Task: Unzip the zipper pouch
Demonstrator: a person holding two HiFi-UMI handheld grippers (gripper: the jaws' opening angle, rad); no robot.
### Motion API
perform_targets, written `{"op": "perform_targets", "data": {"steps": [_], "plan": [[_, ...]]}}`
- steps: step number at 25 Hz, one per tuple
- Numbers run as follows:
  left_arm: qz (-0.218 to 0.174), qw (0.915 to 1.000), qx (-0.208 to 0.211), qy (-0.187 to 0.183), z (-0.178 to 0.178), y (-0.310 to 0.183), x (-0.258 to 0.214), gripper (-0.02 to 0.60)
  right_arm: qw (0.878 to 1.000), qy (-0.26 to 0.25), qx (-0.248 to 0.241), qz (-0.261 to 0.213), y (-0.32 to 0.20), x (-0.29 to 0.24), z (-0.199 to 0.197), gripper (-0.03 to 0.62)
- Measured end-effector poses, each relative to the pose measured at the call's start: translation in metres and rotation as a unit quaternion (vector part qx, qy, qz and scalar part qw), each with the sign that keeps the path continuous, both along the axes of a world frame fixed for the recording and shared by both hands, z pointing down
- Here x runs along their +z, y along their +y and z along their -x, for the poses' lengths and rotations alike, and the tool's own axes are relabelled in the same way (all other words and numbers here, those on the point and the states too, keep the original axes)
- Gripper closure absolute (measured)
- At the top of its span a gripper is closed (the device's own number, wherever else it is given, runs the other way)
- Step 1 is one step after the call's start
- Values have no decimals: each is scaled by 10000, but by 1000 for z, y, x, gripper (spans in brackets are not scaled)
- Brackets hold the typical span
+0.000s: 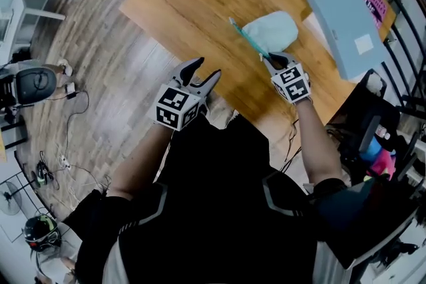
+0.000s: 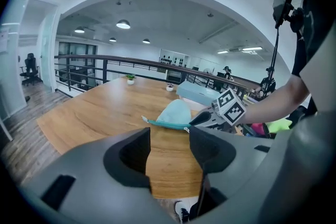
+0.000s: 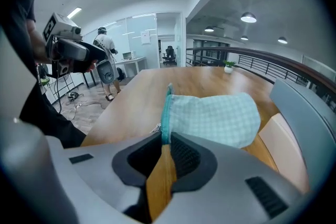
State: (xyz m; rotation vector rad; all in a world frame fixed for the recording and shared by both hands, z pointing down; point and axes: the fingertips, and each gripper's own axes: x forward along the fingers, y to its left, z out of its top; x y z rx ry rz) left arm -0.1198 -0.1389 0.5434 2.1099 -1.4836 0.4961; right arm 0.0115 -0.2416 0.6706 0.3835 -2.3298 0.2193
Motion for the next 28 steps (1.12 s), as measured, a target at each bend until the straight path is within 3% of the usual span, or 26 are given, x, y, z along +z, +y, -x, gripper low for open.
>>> {"op": "perform_targets", "data": {"steps": [9,15,23,28], "plan": [[-481,9963,698,110,1,-28,-38,334,9959,-605,663,144,4,-82,10,534],[-996,9852,1392,116,-7,-47,-71,339,9878,-921,1244,140,8,-141,11,536],[-1556,9586,2380,138,-33,-59,-103,354,9723,-1346,1897,242,24,-201,14,537],[-1931,9320,3065,99,-56,-60,-126,373,9593,-1655,2276,242,34,-232,9,539]]}}
